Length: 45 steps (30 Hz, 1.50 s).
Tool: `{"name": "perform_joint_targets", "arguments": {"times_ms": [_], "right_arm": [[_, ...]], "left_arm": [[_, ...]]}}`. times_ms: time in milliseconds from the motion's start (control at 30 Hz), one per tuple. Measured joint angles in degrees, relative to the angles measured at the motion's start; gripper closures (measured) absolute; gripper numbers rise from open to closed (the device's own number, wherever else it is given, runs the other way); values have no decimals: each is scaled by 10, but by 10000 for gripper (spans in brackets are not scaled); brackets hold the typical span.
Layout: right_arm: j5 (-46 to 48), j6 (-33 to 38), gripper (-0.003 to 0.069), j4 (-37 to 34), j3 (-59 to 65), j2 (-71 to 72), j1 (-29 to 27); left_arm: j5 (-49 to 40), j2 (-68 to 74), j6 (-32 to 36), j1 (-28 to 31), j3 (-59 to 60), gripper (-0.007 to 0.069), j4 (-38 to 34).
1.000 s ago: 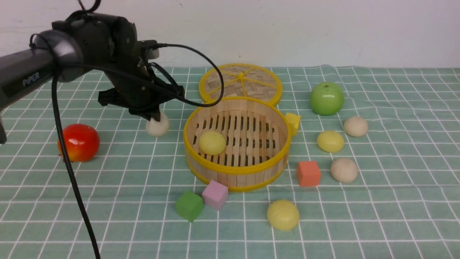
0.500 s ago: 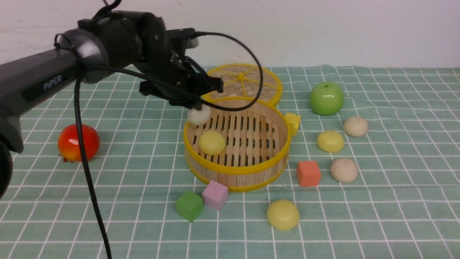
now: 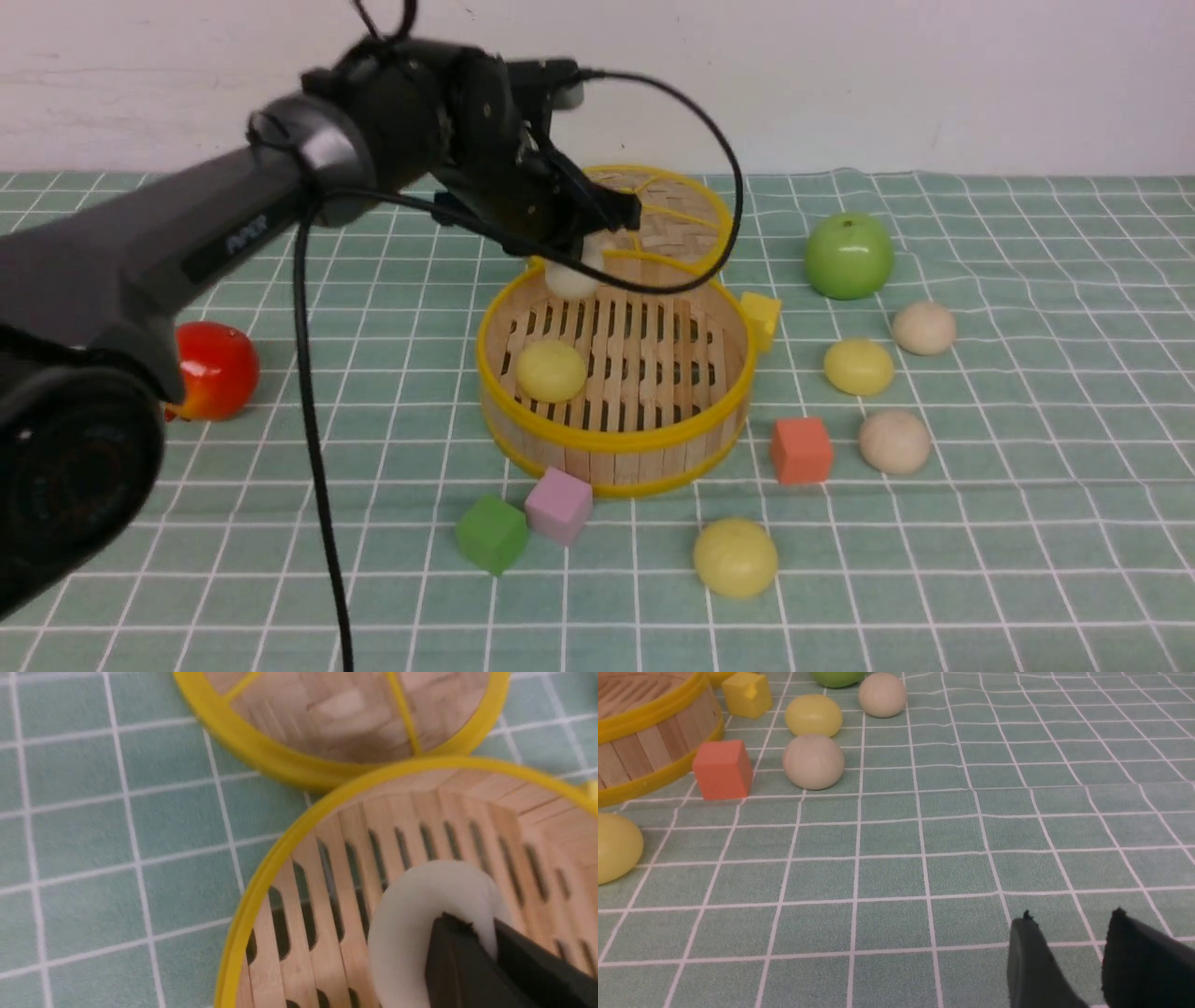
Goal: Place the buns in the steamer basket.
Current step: Use the left arm to put the steamed stuffed bun into the steamer, then use the right arm to grab a steamed stuffed bun
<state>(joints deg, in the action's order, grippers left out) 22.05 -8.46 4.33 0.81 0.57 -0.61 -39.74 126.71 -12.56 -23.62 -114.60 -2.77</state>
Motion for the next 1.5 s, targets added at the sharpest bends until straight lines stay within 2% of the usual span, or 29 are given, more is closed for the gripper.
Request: {"name": "perform_joint_targets", "arguments": {"times_ms": [333,533,600,633,867,967,1333,1500], "right_arm": [[0,0,420,0,0,0,0],[0,0,420,0,0,0,0],[0,0,420,0,0,0,0],[0,0,420,0,0,0,0],[0,0,420,0,0,0,0],[0,0,420,0,0,0,0],[0,0,420,0,0,0,0],[0,0,420,0,0,0,0]], "left_arm": [[46,40,0,0,0,612,2],[51,47,-1,0,0,560,7],[36,48,-2,0,0,496,8],[35,48,-2,0,0,491,9],[-16,38,-2,0,-1,236,12],[-53,15,-2,0,-1,183,13],[-185,-154,-15,0,-3,174,83],[-226,-243,-19,0,2,268,106]]}}
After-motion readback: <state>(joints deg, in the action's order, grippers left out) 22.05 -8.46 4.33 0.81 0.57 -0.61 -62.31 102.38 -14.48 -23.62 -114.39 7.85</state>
